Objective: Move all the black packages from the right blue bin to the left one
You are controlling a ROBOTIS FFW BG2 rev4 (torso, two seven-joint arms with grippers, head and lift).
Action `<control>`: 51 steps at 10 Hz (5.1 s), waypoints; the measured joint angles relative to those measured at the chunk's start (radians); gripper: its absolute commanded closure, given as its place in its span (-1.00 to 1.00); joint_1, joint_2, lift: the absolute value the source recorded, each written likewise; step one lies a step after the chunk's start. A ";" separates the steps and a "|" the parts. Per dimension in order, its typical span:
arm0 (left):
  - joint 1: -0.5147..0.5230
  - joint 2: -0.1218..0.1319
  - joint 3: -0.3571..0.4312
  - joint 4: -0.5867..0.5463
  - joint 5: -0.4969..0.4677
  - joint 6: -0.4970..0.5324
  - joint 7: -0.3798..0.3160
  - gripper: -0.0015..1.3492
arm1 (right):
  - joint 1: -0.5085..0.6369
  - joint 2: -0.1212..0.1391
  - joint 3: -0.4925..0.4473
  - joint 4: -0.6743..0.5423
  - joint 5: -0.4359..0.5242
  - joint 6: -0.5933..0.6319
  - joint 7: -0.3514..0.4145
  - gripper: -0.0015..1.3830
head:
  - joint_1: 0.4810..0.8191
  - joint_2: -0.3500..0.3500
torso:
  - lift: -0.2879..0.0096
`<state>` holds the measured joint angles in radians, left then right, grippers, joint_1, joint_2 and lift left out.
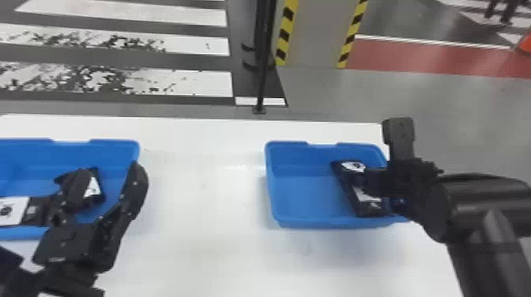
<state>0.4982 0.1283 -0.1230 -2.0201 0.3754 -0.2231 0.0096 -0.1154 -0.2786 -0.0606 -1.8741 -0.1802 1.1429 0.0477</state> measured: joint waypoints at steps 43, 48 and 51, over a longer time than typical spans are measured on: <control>-0.040 -0.008 0.005 0.017 -0.046 -0.273 -0.007 -0.70 | 0.285 0.011 -0.096 -0.622 -0.042 0.054 0.105 -0.89 | 0.27 -0.17 | -0.26; -0.037 0.004 -0.025 0.016 -0.033 -0.293 -0.007 -0.70 | -0.002 -0.020 -0.082 -0.347 -0.003 0.427 0.067 -0.89 | 0.27 -0.44 | -0.26; -0.033 0.003 -0.025 0.016 -0.032 -0.296 -0.007 -0.70 | -0.069 -0.029 -0.054 -0.167 -0.012 0.428 0.069 -0.89 | 0.27 -0.45 | -0.26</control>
<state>0.4656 0.1318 -0.1480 -2.0040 0.3430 -0.5192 0.0030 -0.1844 -0.3073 -0.1141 -2.0407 -0.1927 1.5707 0.1164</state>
